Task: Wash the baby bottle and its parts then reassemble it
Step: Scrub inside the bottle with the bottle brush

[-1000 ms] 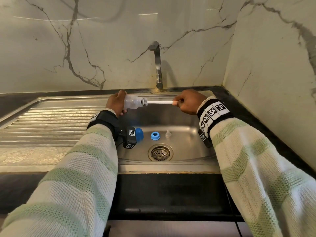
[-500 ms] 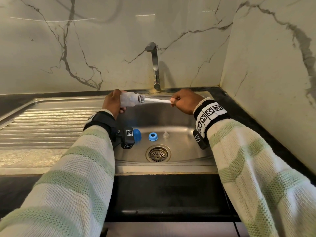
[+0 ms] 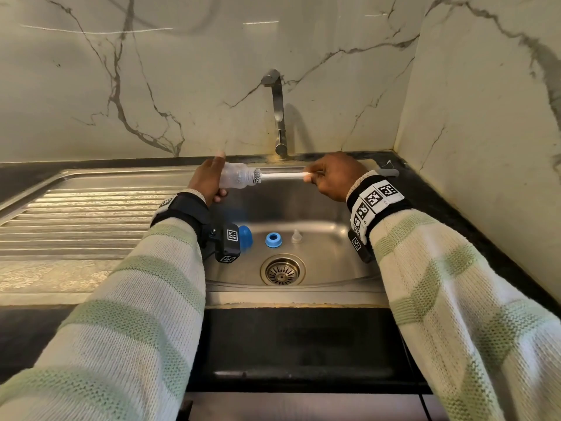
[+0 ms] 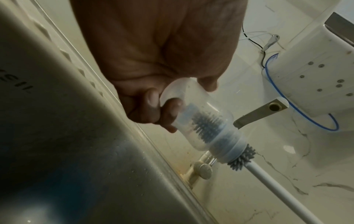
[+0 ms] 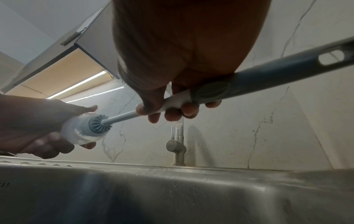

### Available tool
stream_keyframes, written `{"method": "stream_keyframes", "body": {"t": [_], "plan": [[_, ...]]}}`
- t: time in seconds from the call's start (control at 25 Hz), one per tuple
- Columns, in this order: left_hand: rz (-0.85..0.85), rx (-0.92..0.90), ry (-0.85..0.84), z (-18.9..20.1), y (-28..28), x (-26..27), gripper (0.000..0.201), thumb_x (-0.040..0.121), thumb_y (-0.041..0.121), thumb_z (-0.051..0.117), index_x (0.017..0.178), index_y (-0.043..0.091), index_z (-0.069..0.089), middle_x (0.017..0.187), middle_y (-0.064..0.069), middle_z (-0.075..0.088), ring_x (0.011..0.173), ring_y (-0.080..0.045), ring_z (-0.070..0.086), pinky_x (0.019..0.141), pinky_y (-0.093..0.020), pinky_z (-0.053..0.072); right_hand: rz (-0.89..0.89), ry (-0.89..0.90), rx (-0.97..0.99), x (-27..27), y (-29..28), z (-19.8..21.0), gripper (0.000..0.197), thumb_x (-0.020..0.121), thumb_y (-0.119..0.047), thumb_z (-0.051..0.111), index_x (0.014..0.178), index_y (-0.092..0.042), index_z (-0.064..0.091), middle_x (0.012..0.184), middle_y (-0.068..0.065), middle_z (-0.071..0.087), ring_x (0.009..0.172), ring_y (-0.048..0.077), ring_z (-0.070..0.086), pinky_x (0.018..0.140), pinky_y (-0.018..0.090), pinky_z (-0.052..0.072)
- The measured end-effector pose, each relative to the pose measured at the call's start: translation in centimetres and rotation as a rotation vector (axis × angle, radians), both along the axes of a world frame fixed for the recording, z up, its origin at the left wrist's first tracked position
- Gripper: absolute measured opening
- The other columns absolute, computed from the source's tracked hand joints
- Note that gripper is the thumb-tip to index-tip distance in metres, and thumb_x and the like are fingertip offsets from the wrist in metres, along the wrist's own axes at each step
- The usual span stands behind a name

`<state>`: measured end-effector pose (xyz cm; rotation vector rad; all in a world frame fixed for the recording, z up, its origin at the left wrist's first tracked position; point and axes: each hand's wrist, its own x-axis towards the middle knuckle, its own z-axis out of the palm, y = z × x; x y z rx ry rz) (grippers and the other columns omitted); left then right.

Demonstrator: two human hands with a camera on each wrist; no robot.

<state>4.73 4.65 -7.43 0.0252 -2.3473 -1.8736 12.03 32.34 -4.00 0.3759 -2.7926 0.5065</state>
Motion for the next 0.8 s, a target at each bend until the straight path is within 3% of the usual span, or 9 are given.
{"method": "stream_keyframes", "body": {"t": [0.12, 0.24, 0.4, 0.48, 0.56, 0.64, 0.8], "plan": [[-0.044, 0.07, 0.042, 0.0, 0.1, 0.1, 0.037, 0.096, 0.042, 0.047, 0.114, 0.01, 0.053, 0.098, -0.017, 0.058, 0.052, -0.018, 0.046, 0.044, -0.025, 0.035, 0.005, -0.047, -0.006, 0.0, -0.2, 0.1, 0.024, 0.095, -0.033, 0.055, 0.1, -0.021, 0.075, 0.099, -0.001, 0.072, 0.091, 0.021, 0.064, 0.086, 0.032, 0.05], [-0.074, 0.161, 0.065, -0.1, 0.1, 0.1, 0.033, 0.093, 0.037, 0.054, 0.113, 0.01, 0.054, 0.096, -0.017, 0.059, 0.054, -0.02, 0.05, 0.047, -0.026, 0.037, 0.025, -0.137, -0.001, -0.4, -0.4, 0.0, 0.031, 0.097, -0.029, 0.049, 0.088, -0.009, 0.072, 0.089, 0.01, 0.07, 0.084, 0.028, 0.063, 0.081, 0.035, 0.049], [-0.106, 0.276, -0.016, 0.2, 0.4, 0.5, 0.03, 0.086, 0.041, 0.053, 0.103, 0.017, 0.059, 0.097, -0.019, 0.061, 0.063, -0.026, 0.057, 0.05, -0.026, 0.041, -0.001, -0.185, -0.045, -0.6, -0.5, -0.6, 0.038, 0.098, -0.031, 0.049, 0.083, -0.004, 0.07, 0.077, 0.013, 0.065, 0.071, 0.028, 0.057, 0.069, 0.031, 0.045], [-0.1, 0.213, -0.102, 0.1, 0.5, 0.7, 0.038, 0.097, 0.052, 0.039, 0.106, 0.022, 0.06, 0.094, -0.019, 0.065, 0.058, -0.023, 0.058, 0.05, -0.024, 0.041, 0.006, -0.163, -0.04, -0.7, -0.2, -0.9, 0.037, 0.097, -0.034, 0.051, 0.081, -0.007, 0.071, 0.079, 0.014, 0.068, 0.074, 0.03, 0.06, 0.07, 0.033, 0.048], [-0.069, 0.065, -0.122, -0.1, 0.4, 0.6, 0.054, 0.097, 0.064, 0.03, 0.113, 0.022, 0.061, 0.088, -0.014, 0.067, 0.051, -0.018, 0.053, 0.047, -0.023, 0.038, 0.011, -0.138, -0.035, -0.8, 0.0, -1.1, 0.031, 0.094, -0.039, 0.058, 0.083, -0.013, 0.072, 0.082, 0.008, 0.068, 0.078, 0.026, 0.061, 0.071, 0.031, 0.047], [-0.043, -0.005, -0.061, -0.3, 0.2, 0.2, 0.045, 0.098, 0.056, 0.041, 0.111, 0.017, 0.06, 0.087, -0.014, 0.063, 0.047, -0.017, 0.047, 0.043, -0.022, 0.034, 0.024, -0.102, -0.037, -0.6, -0.2, -1.1, 0.023, 0.088, -0.041, 0.066, 0.087, -0.02, 0.073, 0.085, -0.001, 0.065, 0.081, 0.019, 0.06, 0.074, 0.027, 0.044], [-0.053, 0.234, -0.081, -0.2, 0.2, 0.1, 0.022, 0.093, 0.034, 0.054, 0.097, 0.013, 0.058, 0.079, -0.013, 0.061, 0.046, -0.018, 0.048, 0.045, -0.023, 0.035, 0.049, -0.055, -0.023, -0.3, -0.7, 0.0, 0.022, 0.093, -0.032, 0.06, 0.094, -0.016, 0.075, 0.088, 0.0, 0.066, 0.081, 0.018, 0.059, 0.078, 0.028, 0.044]]}}
